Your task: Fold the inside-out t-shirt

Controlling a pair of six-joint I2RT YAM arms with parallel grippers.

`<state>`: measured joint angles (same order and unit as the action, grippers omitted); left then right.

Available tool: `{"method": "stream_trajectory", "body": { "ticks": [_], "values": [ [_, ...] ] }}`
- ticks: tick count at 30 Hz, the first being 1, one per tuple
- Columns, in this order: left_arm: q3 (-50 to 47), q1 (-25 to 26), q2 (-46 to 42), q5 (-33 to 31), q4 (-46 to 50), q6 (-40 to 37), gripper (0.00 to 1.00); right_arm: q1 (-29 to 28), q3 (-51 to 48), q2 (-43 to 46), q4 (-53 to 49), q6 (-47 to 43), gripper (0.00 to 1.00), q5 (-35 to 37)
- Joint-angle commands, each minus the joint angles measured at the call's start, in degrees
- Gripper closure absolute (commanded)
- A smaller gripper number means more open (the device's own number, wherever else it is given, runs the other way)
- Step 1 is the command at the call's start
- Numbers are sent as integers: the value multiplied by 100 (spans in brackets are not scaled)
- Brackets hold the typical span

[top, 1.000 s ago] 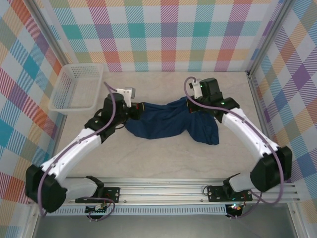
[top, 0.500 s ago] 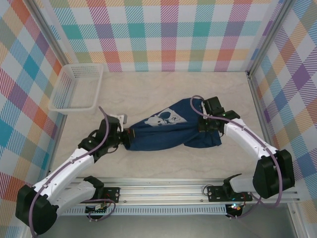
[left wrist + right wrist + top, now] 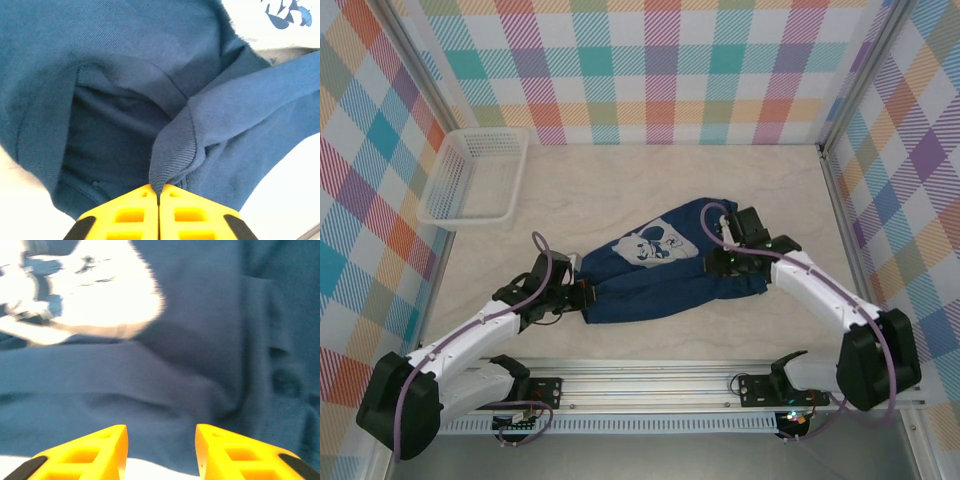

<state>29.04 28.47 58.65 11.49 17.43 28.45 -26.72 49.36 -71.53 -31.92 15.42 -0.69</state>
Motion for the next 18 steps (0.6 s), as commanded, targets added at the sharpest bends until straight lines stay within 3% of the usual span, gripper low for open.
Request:
{"method": "stream_trajectory", "body": {
  "ticks": [1, 5, 8, 10, 14, 18],
  "values": [
    [157, 43, -26, -400, 471, 44, 72, -445, -115, 260, 380, -18, 58, -421],
    [576, 256, -427, -1655, 1162, -261, 47, -590, -255, 127, 728, 198, 57, -1052],
    [703, 708, -466, -1572, 451, -888, 33, -589, -222, 0, 748, 340, 56, -1116],
    [904, 1009, 42, -1396, 13, -1319, 31, -539, -151, 4, 622, 356, 55, -879],
    [1843, 1839, 1582, -2006, -20, -2422, 28, -184, -172, 199, 436, 533, 54, -768],
    [2695, 2227, 2823, -2219, -19, -3032, 22, 235, -386, 505, 396, 616, 52, -919]
  ]
}}
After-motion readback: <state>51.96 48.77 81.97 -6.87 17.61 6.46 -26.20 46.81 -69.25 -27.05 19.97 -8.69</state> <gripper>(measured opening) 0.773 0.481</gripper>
